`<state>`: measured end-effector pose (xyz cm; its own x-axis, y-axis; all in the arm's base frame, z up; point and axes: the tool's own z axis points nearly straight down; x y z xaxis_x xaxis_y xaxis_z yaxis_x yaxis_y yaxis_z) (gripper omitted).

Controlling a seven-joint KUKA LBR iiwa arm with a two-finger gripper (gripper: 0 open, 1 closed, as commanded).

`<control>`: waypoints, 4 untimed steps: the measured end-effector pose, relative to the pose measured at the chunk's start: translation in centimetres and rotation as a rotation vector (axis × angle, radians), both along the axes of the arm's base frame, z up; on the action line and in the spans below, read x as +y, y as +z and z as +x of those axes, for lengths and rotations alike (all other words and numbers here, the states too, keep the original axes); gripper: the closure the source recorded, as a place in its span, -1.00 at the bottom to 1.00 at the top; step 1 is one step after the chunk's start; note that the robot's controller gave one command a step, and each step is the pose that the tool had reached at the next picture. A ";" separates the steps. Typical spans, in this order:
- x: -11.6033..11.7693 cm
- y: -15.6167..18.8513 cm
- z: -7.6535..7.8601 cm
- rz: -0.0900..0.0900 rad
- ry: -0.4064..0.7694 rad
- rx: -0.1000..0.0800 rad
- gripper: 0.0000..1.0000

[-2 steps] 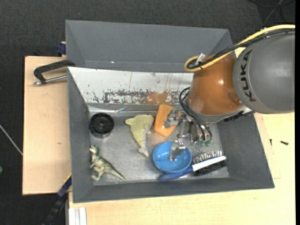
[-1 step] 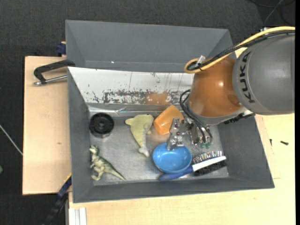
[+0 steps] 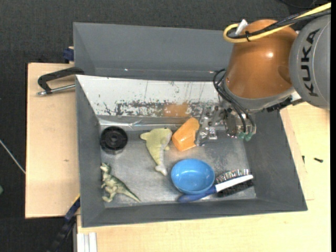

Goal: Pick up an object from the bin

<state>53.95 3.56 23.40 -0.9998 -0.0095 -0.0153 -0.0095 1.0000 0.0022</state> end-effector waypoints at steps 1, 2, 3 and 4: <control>2.4 -13.7 -0.3 -0.001 0.045 0.022 1.00; 3.9 -7.8 -1.6 -0.001 0.100 0.006 1.00; 3.6 2.2 -1.2 -0.002 0.129 -0.001 1.00; 3.5 1.7 -1.3 -0.002 0.129 0.009 -1.00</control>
Offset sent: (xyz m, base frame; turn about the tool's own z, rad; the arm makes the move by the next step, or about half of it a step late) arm -0.0019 0.0223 -0.1328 -0.0428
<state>52.64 7.10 25.12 -0.9905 -0.1376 -0.0058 -0.1376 0.9905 0.0009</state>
